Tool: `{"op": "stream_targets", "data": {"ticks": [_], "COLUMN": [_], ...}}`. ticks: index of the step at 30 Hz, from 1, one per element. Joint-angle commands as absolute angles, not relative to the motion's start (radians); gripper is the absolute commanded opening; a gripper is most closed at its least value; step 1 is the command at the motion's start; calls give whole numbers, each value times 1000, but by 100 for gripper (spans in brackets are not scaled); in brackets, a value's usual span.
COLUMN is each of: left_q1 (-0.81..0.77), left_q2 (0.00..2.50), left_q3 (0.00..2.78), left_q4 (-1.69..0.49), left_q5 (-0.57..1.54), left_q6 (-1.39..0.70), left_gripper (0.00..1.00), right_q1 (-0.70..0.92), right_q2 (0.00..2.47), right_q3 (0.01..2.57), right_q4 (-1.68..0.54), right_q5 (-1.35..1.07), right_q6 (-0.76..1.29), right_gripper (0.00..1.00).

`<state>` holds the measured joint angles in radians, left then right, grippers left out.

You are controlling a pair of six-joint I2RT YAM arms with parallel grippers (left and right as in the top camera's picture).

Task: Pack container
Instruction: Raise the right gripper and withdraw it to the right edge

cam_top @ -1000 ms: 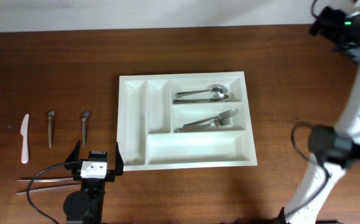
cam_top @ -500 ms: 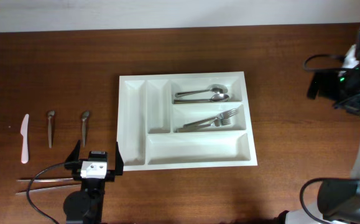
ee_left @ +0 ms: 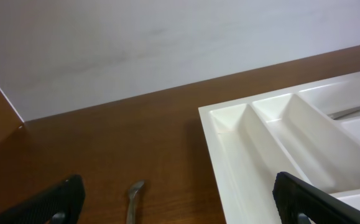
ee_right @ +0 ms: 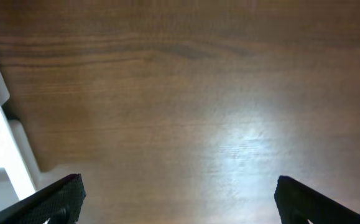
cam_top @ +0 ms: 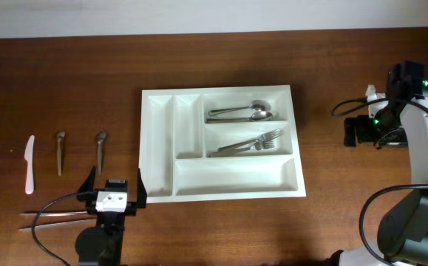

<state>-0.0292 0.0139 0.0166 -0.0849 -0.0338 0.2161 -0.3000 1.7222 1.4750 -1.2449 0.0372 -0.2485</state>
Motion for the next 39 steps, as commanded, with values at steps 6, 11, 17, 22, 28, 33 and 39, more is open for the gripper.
{"op": "stream_targets", "data": {"ticks": [6,11,17,22,28,33,39], "left_q1": [-23,-23,-23,-23,-23,-23,-23], "left_q2": [6,6,6,6,6,6,6], "left_q3": [9,9,9,9,9,9,9], "left_q4": [-82,-82,-82,-82,-82,-82,-82], "left_q5": [-22,-22,-22,-22,-22,-22,-22], "left_q6": [206,207,206,206,206,206,206], "left_gripper": [99,99,99,99,99,99,99], "right_q1": [-304,-304,-304,-306,-361,-419,-428], "right_q2": [1716,1716,1720,1729,1765,1791,1791], "right_q3": [1473,1473,1473,1470,1462,1462,1462], "right_q4": [-1223,-1164,-1077,-1058,-1052,-1053,-1053], "right_q5": [47,88,44,-7,-13,-78,-78], "right_q6": [-613,-813,-812,-803,-804,-804,-804], "right_gripper": [99,99,99,99,99,99,99]}}
